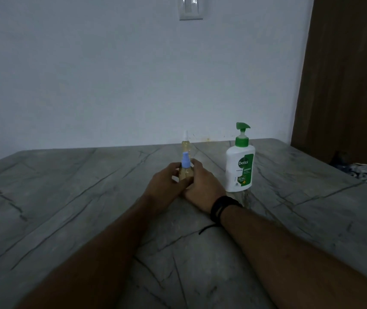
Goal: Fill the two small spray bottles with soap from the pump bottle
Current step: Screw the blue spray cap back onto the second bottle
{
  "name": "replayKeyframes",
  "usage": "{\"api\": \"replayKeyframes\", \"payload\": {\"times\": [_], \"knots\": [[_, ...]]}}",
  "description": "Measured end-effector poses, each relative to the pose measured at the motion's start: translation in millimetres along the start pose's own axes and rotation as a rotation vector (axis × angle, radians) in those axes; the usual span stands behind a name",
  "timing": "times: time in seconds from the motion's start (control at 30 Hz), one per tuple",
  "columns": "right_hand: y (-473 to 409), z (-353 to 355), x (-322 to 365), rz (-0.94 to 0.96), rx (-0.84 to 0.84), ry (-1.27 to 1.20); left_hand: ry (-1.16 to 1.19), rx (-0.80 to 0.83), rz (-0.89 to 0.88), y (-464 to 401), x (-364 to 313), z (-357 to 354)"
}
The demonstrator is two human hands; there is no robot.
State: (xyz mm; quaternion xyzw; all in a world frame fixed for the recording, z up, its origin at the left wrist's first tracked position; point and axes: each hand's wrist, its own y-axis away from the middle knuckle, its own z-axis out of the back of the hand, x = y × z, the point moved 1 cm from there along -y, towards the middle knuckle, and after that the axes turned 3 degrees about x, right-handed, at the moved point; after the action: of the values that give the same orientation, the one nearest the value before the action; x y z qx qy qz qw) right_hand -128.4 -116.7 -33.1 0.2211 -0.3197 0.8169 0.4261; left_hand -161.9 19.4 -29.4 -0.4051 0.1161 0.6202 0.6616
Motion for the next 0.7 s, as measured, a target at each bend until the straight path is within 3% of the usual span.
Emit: {"api": "replayKeyframes", "payload": {"times": [0.33,0.53,0.63,0.7], "knots": [[26.6,10.0,13.1,0.067,-0.062,0.156,-0.016,-0.022,0.000,2.9,0.9,-2.8],[67.2,46.8,17.5,0.233,-0.379,0.276,-0.039,-0.012,0.003,1.7,2.2,-3.8],[66.8,74.9,1.3,0.122,-0.541,0.303,-0.033,0.015,0.009,1.8,2.9,-3.3],[60.5,87.0,-15.4,-0.025,-0.526,0.262,-0.065,0.041,0.006,1.5,3.3,-3.2]]}}
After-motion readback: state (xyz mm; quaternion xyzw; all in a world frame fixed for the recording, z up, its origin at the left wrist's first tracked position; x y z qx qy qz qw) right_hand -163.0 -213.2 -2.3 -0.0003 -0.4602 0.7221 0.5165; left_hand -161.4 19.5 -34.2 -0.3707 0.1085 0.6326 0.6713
